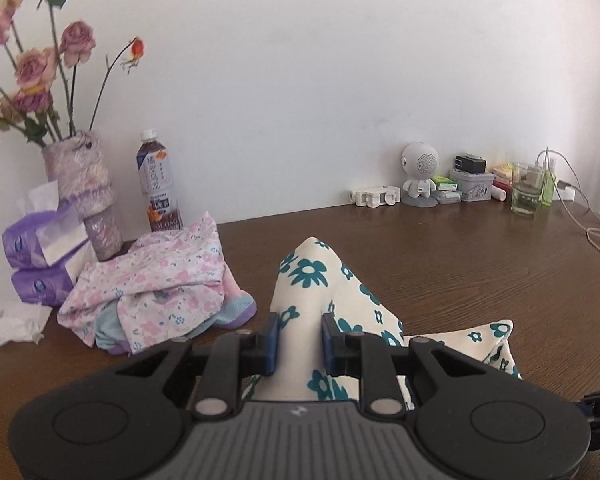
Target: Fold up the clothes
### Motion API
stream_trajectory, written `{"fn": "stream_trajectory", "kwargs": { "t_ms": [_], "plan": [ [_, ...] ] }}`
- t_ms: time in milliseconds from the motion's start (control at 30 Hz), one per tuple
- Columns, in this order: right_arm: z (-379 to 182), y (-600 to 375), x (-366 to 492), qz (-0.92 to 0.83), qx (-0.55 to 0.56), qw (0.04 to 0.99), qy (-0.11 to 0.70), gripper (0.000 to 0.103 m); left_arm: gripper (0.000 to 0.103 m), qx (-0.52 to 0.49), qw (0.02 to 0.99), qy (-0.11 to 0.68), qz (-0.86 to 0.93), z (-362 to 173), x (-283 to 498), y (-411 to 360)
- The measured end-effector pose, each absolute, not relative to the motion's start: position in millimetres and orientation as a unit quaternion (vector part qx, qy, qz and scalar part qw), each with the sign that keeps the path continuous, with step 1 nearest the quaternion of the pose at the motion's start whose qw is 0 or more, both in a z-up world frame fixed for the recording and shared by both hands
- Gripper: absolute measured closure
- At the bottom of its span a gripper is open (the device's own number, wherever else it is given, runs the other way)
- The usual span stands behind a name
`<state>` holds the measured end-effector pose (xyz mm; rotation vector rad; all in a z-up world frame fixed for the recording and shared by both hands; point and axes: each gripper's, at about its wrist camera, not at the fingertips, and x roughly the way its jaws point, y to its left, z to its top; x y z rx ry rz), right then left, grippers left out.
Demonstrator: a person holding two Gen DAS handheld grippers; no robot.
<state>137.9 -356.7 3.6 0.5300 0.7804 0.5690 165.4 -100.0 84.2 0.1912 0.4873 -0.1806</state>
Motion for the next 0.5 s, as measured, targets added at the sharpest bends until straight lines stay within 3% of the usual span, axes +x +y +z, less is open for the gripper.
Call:
{"fn": "stream_trajectory", "kwargs": {
  "t_ms": [500],
  "plan": [
    [14,-396,130,0.231,0.275,0.874,0.329,0.050,0.083,0.286,0.938,0.168,-0.100,69,130,-175]
  ]
}}
